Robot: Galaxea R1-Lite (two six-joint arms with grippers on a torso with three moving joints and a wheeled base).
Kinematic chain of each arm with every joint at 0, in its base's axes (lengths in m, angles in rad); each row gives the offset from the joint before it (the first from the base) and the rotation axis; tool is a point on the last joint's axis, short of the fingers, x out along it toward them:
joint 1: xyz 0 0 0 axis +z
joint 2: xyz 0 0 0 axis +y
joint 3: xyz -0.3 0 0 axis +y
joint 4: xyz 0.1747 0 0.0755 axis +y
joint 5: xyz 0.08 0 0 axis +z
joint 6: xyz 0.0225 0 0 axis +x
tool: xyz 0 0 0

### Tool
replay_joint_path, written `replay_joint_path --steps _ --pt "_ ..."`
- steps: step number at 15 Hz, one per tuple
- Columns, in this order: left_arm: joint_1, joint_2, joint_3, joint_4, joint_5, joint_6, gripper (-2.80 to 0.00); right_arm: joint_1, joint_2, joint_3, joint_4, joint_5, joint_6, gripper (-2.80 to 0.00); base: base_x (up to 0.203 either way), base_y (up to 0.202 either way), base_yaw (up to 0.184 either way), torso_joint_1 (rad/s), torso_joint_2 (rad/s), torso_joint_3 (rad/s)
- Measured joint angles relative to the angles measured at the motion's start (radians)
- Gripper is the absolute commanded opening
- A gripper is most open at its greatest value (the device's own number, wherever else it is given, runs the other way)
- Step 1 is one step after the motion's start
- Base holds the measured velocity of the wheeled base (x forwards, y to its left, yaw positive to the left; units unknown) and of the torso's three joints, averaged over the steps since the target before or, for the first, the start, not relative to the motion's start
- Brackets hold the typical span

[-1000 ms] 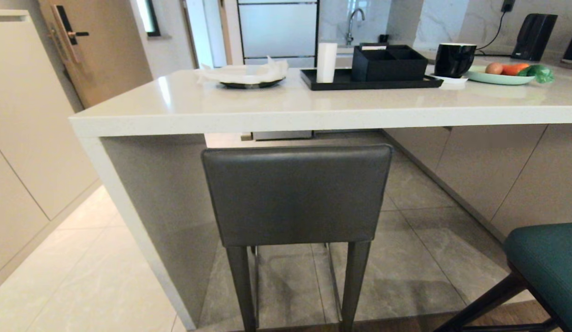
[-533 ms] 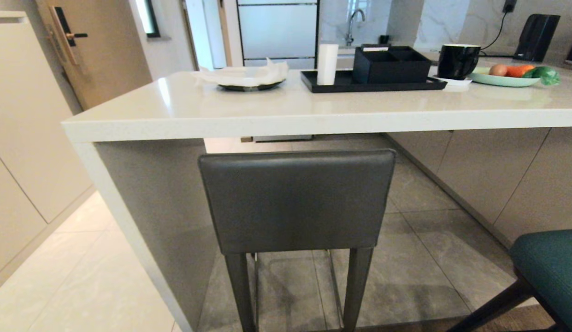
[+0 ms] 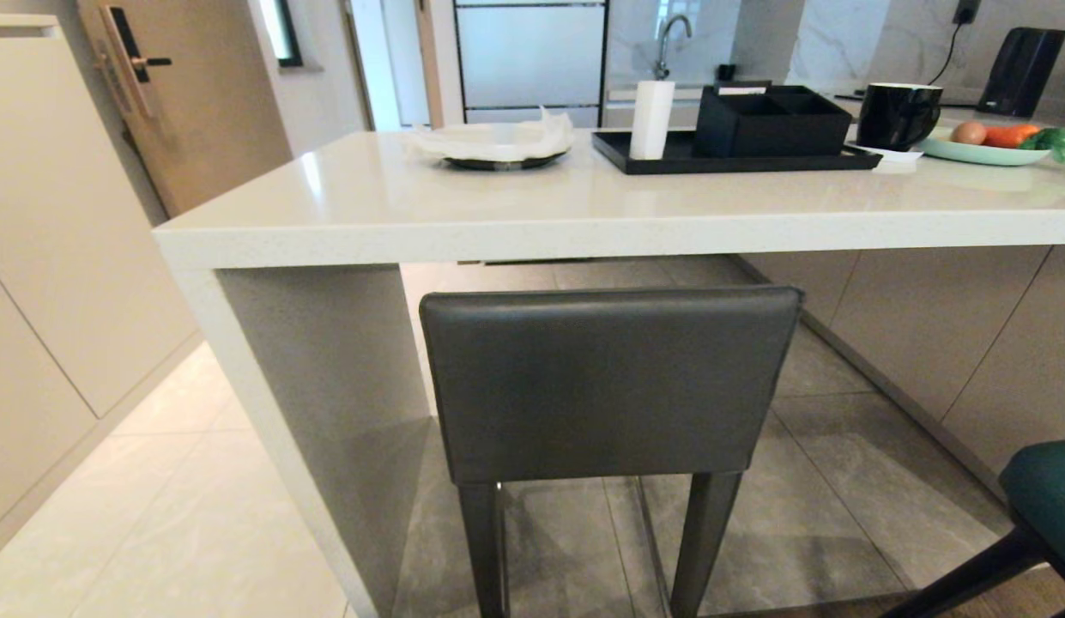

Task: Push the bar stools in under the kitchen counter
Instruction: Pull the gray chair out from under the dining table

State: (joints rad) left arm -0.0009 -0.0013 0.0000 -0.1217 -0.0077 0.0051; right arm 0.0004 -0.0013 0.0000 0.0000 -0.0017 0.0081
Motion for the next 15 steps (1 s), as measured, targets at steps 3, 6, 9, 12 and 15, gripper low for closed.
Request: replay_joint_path --steps 3,6,9,12,15 --pt "0.001 0.0 0.0 -0.001 0.0 -0.001 -2.8 0.001 0.0 0.0 0.0 0.0 0.0 -2.8 0.0 0.0 0.0 0.0 0.0 0.0" --pt "0.001 0.0 0.0 0.0 0.0 -0.001 -2.8 0.0 0.0 0.0 0.0 0.0 0.0 -2.8 0.0 0.0 0.0 0.0 0.0 0.0" --pt "0.001 0.0 0.0 0.0 0.0 0.0 -2.8 0.0 0.0 0.0 0.0 0.0 0.0 -2.8 0.0 0.0 0.0 0.0 0.0 0.0" --pt "0.001 0.0 0.0 0.0 0.0 -0.001 -2.8 0.0 0.0 0.0 0.0 0.0 0.0 -2.8 0.0 0.0 0.0 0.0 0.0 0.0" --pt "0.0 0.0 0.0 0.0 0.0 0.0 -2.8 0.0 0.0 0.0 0.0 0.0 0.0 -2.8 0.0 0.0 0.0 0.0 0.0 0.0"
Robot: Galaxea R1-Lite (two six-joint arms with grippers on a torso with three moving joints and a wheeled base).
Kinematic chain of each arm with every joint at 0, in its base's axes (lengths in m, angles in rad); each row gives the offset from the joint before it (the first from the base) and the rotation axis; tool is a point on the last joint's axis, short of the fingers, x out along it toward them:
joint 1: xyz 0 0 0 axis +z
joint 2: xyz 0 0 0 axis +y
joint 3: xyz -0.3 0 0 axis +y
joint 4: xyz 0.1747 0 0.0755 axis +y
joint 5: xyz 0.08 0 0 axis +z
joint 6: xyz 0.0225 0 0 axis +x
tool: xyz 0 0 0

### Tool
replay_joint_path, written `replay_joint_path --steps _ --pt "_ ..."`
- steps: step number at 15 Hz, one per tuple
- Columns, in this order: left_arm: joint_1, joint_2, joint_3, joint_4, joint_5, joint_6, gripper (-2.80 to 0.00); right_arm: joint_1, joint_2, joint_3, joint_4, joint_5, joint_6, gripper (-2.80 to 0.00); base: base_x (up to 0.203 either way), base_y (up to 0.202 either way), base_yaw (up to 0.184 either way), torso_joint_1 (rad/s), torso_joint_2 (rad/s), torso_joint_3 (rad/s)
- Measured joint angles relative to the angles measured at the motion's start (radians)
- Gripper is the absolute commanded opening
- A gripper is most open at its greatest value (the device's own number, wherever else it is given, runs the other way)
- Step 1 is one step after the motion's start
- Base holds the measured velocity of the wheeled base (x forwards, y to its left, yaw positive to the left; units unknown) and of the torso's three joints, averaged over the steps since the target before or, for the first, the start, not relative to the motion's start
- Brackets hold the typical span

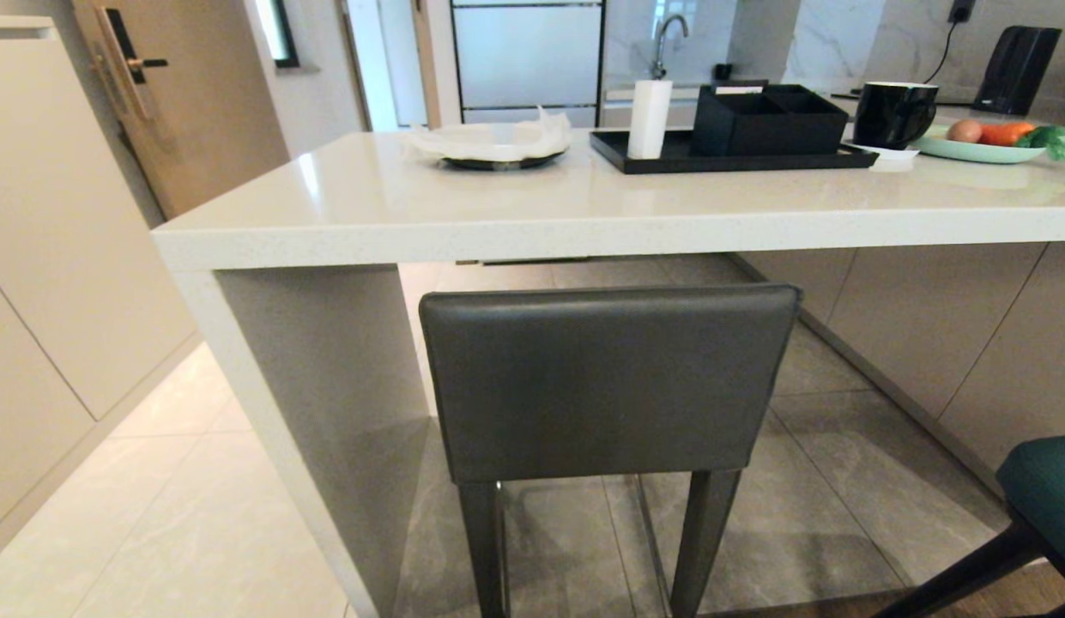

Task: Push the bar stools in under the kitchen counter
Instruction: Pull the gray chair out from under the dining table

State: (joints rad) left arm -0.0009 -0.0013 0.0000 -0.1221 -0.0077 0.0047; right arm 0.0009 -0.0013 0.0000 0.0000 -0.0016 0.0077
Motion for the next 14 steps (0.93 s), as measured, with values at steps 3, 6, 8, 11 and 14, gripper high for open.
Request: replay_joint_path --steps 3,6,8,11,14 --pt "0.0 0.0 0.0 0.0 0.0 0.0 -2.8 0.0 0.0 0.0 0.0 0.0 0.0 -2.8 0.0 0.0 0.0 0.0 0.0 0.0" --pt "0.001 0.0 0.0 0.0 0.0 0.0 -2.8 0.0 0.0 0.0 0.0 0.0 0.0 -2.8 0.0 0.0 0.0 0.0 0.0 0.0" --pt "0.001 0.0 0.0 0.0 0.0 0.0 -2.8 0.0 0.0 0.0 0.0 0.0 0.0 -2.8 0.0 0.0 0.0 0.0 0.0 0.0" --pt "0.0 0.0 0.0 -0.001 0.0 0.0 -2.8 0.0 0.0 0.0 0.0 0.0 0.0 -2.8 0.0 0.0 0.0 0.0 0.0 0.0" --pt "0.001 0.0 0.0 0.001 0.0 0.0 -2.8 0.0 0.0 0.0 0.0 0.0 0.0 -2.8 0.0 -0.165 -0.001 0.004 0.0 0.003"
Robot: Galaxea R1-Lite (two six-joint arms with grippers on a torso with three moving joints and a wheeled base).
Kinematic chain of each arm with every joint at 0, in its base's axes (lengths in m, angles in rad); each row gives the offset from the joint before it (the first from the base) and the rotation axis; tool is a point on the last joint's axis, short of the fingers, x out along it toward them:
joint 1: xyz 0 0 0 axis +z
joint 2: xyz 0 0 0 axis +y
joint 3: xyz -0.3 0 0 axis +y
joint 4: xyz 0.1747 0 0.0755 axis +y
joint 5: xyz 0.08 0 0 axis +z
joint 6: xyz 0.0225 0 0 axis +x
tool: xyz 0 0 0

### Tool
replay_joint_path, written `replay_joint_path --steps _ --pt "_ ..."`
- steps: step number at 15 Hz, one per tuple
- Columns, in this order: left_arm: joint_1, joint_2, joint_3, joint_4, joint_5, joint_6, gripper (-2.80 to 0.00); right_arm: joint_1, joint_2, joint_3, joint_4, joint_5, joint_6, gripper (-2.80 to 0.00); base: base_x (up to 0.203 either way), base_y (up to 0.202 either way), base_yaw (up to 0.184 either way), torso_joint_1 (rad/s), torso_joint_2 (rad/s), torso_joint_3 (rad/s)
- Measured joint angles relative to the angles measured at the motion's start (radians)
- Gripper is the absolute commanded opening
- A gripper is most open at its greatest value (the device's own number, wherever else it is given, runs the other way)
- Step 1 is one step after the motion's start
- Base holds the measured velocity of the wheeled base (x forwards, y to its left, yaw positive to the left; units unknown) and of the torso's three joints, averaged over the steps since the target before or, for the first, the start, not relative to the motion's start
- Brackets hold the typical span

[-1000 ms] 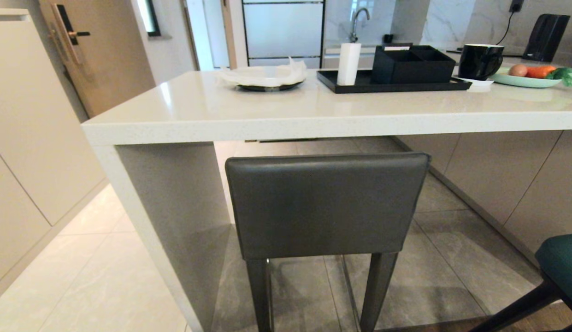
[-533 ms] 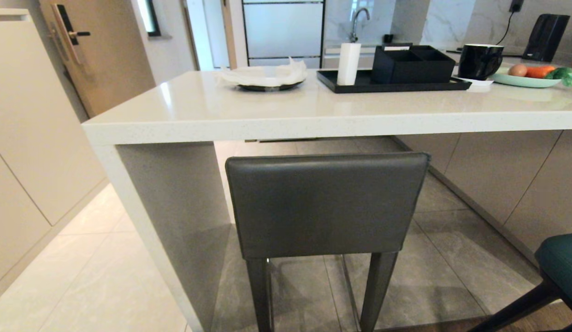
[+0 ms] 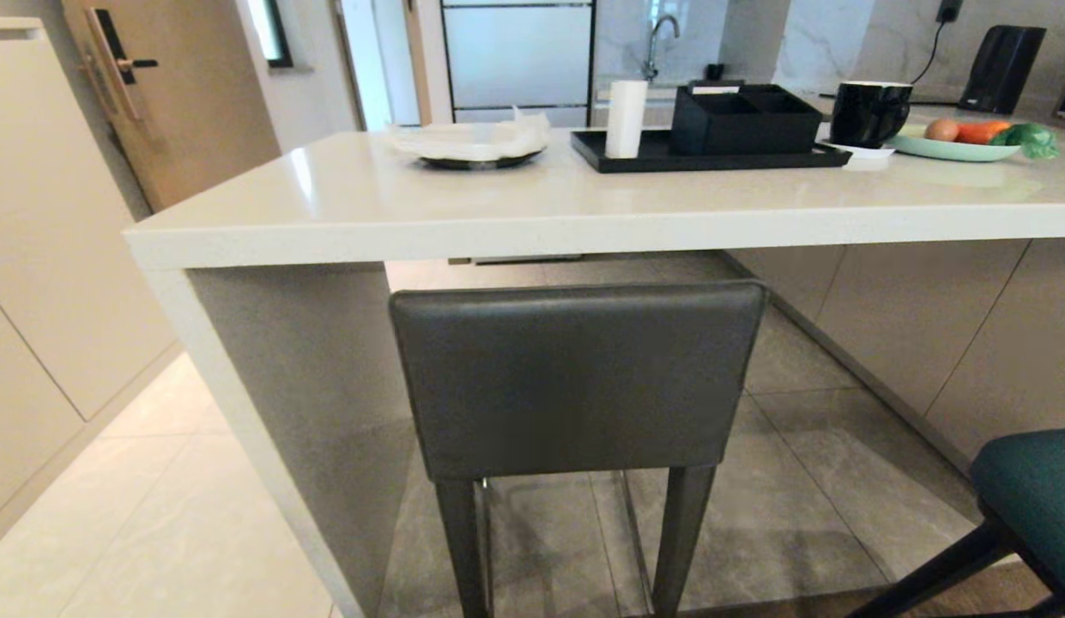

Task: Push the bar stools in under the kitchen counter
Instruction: Pull the gray chair out from under the dining table

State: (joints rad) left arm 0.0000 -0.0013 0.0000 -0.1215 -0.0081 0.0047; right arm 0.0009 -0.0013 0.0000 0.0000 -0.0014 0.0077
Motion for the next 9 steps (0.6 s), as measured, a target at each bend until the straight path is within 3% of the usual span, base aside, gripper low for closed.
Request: replay_joint_path --steps 4,9 --pt "-0.001 0.0 0.0 0.0 0.0 0.0 -2.8 0.0 0.0 0.0 0.0 0.0 0.0 -2.8 0.0 -0.147 0.001 0.002 0.0 0.001" --pt "-0.002 0.0 0.0 -0.001 0.0 0.0 -2.8 0.0 0.0 0.0 0.0 0.0 0.0 -2.8 0.0 0.0 0.0 0.0 0.0 0.0"
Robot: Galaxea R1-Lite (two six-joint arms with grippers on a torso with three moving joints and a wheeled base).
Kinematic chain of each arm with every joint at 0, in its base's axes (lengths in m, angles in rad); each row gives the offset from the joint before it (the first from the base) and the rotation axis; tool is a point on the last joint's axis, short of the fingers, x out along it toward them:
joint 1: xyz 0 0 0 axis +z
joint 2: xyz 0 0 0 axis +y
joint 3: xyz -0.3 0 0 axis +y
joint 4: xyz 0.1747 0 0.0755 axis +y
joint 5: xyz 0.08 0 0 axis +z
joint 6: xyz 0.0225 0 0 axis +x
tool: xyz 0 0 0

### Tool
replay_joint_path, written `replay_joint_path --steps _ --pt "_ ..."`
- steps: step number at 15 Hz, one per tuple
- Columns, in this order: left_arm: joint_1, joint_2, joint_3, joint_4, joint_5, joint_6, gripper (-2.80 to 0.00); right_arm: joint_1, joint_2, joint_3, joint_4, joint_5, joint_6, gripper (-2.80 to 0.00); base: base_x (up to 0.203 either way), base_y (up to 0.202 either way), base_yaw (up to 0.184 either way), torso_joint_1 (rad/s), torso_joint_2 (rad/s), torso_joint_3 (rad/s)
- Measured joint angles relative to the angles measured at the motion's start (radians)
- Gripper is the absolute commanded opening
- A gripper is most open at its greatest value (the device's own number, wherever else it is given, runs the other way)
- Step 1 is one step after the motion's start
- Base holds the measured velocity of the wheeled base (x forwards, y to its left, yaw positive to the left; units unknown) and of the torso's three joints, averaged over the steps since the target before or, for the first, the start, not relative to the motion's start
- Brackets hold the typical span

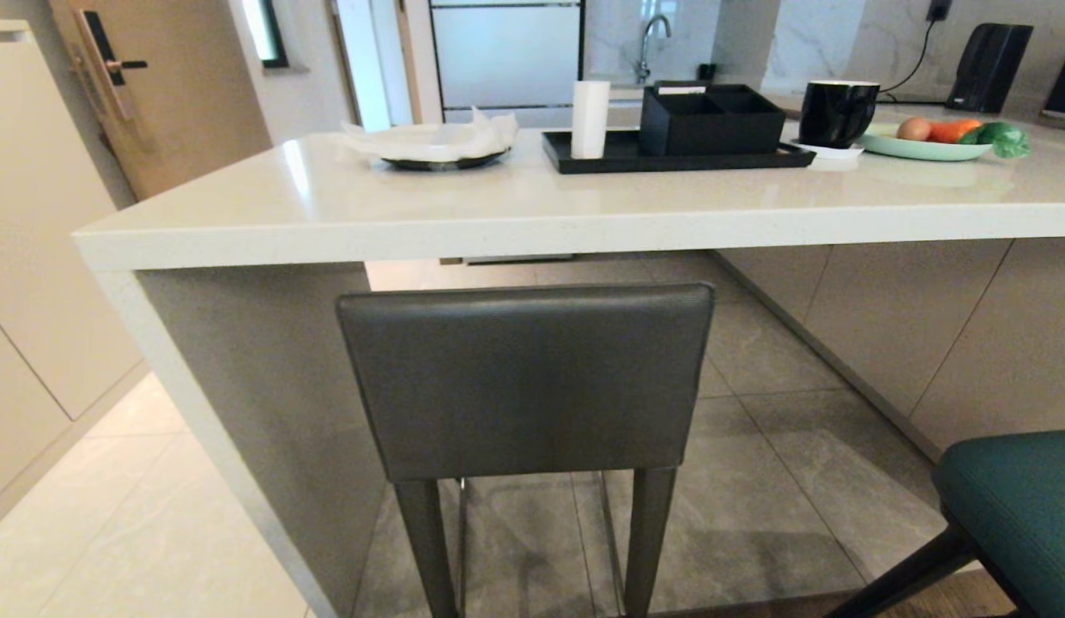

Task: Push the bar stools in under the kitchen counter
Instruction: Pull the gray chair out from under the dining table

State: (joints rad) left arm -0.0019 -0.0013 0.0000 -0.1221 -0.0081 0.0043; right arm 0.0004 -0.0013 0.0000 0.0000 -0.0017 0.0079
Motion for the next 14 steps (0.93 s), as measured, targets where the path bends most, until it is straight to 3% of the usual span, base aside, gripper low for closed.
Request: replay_joint_path --steps 6,14 --pt "0.0 0.0 0.0 0.0 -0.001 0.001 -2.8 0.0 0.0 0.0 0.0 0.0 0.0 -2.8 0.016 0.0 0.0 0.0 0.0 0.001" --pt "0.0 0.0 0.0 0.0 -0.001 0.0 -2.8 0.0 0.0 0.0 0.0 0.0 -0.001 -2.8 0.191 0.0 0.001 0.001 0.0 0.001"
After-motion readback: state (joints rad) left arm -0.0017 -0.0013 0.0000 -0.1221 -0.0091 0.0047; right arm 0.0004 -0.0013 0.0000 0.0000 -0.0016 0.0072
